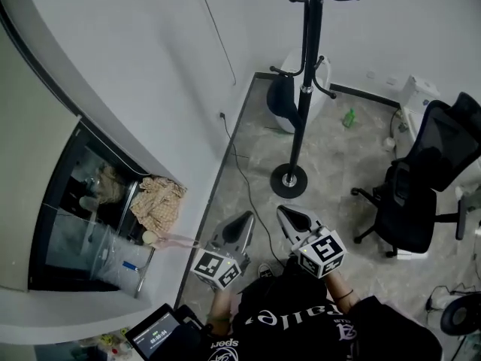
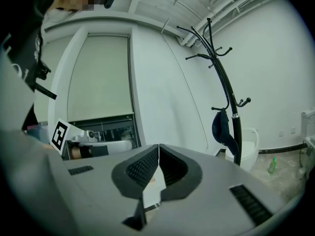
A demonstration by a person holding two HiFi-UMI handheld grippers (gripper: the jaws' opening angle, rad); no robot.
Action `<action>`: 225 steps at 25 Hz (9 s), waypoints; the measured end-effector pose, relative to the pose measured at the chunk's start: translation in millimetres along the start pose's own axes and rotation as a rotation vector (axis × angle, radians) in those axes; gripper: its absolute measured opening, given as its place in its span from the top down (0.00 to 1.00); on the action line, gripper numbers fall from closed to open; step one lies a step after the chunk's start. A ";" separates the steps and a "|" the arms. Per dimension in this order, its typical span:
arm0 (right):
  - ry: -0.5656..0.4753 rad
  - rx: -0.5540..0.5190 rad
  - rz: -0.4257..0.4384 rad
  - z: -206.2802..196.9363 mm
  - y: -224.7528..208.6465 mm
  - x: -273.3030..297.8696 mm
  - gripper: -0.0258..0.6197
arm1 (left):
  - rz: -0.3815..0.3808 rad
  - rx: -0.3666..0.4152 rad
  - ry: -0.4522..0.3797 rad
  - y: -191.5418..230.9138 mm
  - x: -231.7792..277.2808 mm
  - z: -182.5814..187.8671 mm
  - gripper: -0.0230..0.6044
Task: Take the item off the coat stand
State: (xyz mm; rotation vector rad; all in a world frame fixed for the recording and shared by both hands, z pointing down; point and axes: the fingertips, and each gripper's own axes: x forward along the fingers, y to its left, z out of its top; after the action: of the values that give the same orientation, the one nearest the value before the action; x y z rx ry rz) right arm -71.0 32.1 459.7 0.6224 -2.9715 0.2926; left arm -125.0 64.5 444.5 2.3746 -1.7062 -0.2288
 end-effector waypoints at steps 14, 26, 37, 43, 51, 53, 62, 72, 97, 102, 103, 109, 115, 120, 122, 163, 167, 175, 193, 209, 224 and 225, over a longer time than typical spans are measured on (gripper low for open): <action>0.002 0.005 0.010 20.1 -111.4 65.8 0.93 | -0.009 -0.024 0.026 64.1 116.8 -12.3 0.89; 0.015 -0.013 0.081 47.5 -229.6 121.6 0.93 | 0.050 -0.017 0.017 110.9 248.2 0.5 0.82; 0.018 0.036 0.078 54.1 -276.2 144.9 0.93 | 0.057 -0.023 0.064 144.3 300.7 -2.0 0.78; 0.001 0.059 0.015 59.2 -283.9 164.6 0.93 | -0.003 -0.017 0.107 170.0 317.2 3.2 0.78; -0.008 0.068 -0.108 66.7 -292.1 184.2 0.93 | -0.105 0.019 0.177 215.1 353.7 7.7 0.72; -0.007 0.075 -0.147 65.6 -297.1 186.4 0.93 | -0.132 0.033 0.203 226.0 364.8 5.2 0.71; -0.005 0.123 -0.305 55.0 -312.9 186.1 0.93 | -0.285 0.102 0.314 252.5 417.0 -8.9 0.61; 0.007 0.159 -0.416 39.9 -321.6 180.1 0.93 | -0.409 0.167 0.413 257.1 459.3 -34.5 0.61; 0.014 0.179 -0.430 33.8 -330.8 175.8 0.93 | -0.399 -0.024 0.297 253.0 435.5 4.2 0.94; 0.019 0.180 -0.406 33.0 -328.4 176.0 0.93 | -0.389 -0.051 0.230 257.4 419.0 31.4 0.94; 0.019 0.180 -0.402 32.9 -328.4 175.8 0.93 | -0.383 -0.054 0.217 259.0 415.7 36.0 0.94; 0.031 0.184 -0.369 30.0 -327.7 175.4 0.93 | -0.296 -0.022 0.220 270.1 391.5 38.7 0.94; 0.045 0.178 -0.294 28.7 -322.6 182.0 0.93 | -0.207 -0.064 0.240 266.7 367.7 18.1 0.94; 0.058 0.162 -0.219 30.6 -318.5 180.5 0.93 | -0.139 -0.111 0.241 250.8 342.8 1.6 0.94; 0.065 0.158 -0.185 29.9 -316.8 178.4 0.93 | -0.109 -0.126 0.240 243.7 333.1 -5.2 0.94; 0.171 0.088 0.190 -27.7 -106.8 141.1 0.93 | 0.236 -0.236 0.203 150.5 49.2 -70.3 0.94; 0.157 0.099 0.148 -39.0 -54.4 123.2 0.93 | 0.181 -0.216 0.220 144.5 4.3 -72.4 0.94; 0.147 0.126 0.000 -61.1 -6.3 71.8 0.93 | 0.061 -0.200 0.249 122.4 -45.3 -83.5 0.94; 0.155 0.119 -0.030 -60.6 26.0 -22.6 0.93 | 0.025 -0.219 0.211 41.1 -68.7 -88.9 0.94; 0.121 0.101 -0.044 -79.2 6.2 -192.5 0.93 | -0.020 -0.214 0.266 -132.5 -62.7 -136.8 0.94; 0.116 0.170 0.014 -103.4 37.9 -247.8 0.93 | 0.030 -0.221 0.293 -196.6 -112.6 -165.5 0.94; 0.115 0.176 0.021 -103.9 40.4 -249.4 0.93 | 0.035 -0.220 0.291 -198.1 -115.7 -165.6 0.94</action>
State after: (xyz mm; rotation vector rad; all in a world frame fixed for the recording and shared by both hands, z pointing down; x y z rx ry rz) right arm 145.4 186.5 522.6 0.5709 -2.8634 0.5768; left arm 60.1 248.2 554.0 2.1002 -1.5034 -0.0568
